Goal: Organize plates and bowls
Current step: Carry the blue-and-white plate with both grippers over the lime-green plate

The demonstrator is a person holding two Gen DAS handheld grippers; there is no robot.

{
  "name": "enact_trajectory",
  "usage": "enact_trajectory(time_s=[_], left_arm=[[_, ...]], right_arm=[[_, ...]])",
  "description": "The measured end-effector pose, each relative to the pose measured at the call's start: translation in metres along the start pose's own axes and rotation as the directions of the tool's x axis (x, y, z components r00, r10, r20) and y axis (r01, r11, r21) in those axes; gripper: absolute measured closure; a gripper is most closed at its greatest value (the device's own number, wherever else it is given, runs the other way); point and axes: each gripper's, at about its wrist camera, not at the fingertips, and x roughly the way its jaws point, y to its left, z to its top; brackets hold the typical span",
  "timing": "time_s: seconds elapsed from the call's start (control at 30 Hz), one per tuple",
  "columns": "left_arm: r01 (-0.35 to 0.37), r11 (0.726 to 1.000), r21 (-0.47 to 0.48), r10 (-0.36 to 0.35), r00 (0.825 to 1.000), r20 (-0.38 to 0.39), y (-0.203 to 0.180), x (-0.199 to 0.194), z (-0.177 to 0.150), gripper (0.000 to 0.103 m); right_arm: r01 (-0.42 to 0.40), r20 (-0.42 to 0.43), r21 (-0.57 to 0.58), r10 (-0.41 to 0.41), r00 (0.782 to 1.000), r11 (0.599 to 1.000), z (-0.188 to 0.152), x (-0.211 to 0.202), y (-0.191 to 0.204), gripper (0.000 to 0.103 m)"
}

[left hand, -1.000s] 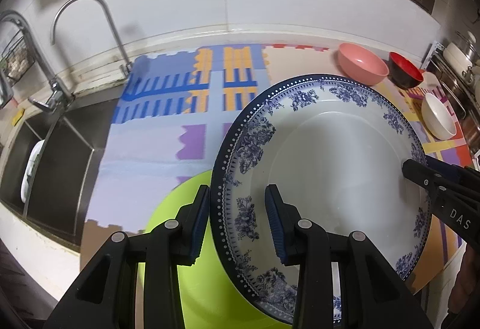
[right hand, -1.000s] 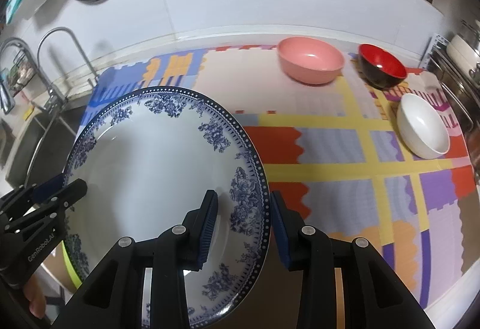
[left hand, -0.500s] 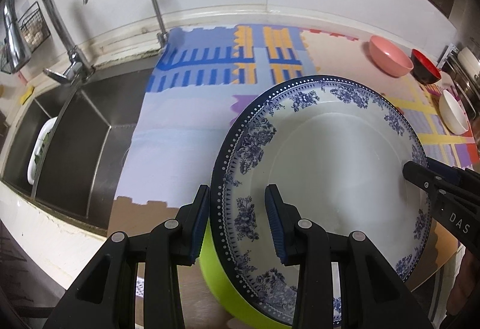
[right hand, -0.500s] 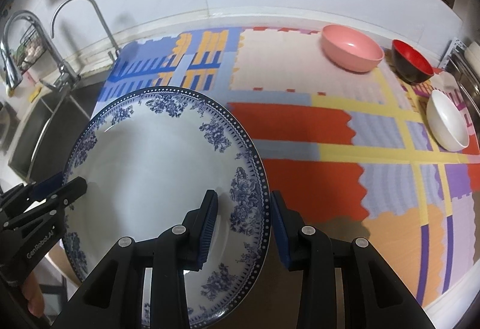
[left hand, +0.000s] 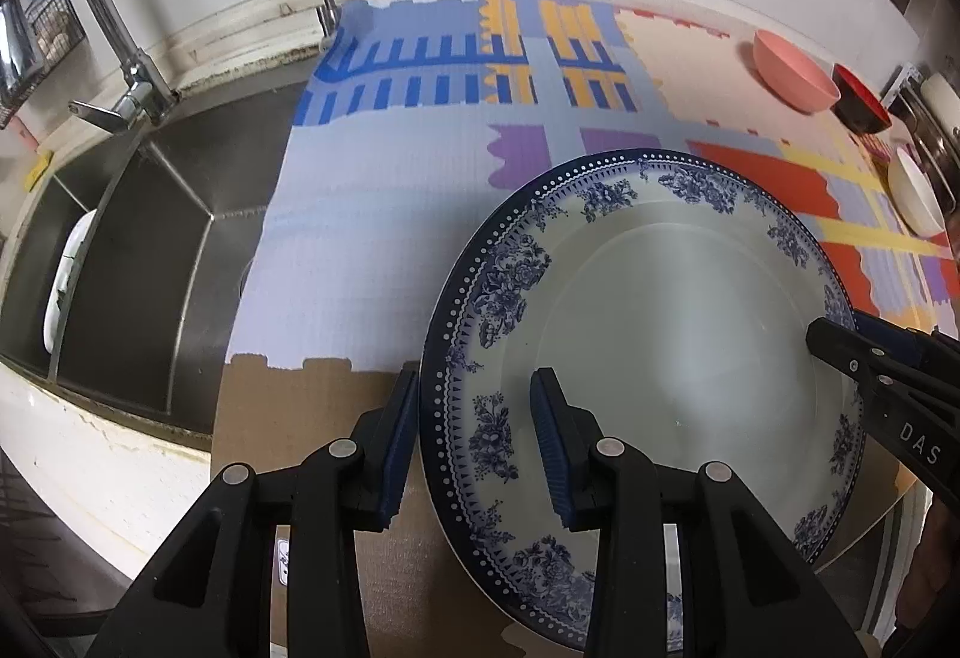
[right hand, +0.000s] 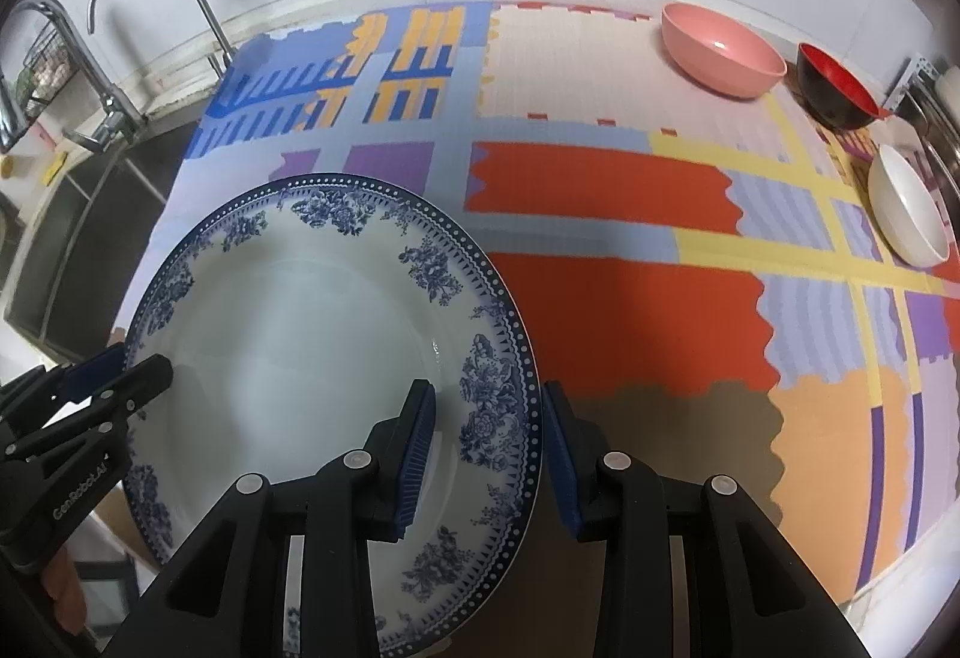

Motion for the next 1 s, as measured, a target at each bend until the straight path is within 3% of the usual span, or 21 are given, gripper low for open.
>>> enact_trajectory(time_s=[0.67,0.83,1.0], left_arm=[[0.016,1.000,-0.005,-0.016,0.998,-0.058,0.001,0.018,-0.008,0.065],[0.023,1.000,0.000,-0.023,0.999,-0.040,-0.001,0.014,-0.008,0.045],[-0.003,1.000,0.008,0.003,1.000,-0.003,-0.005,0.006,-0.004,0.038]], right_arm=[[0.009,-0.030,-0.031,-0.010,0.999,0.999,-0.005,0.012,0.004,0.062],[-0.027,-0.038,-0.026,0.026,0.999,0.999,-0.003,0.013,0.001,0.057],[-0.029,-0.023,-0.020,0.029,0.999,0.999,-0.001,0.010,-0.003,0.057]])
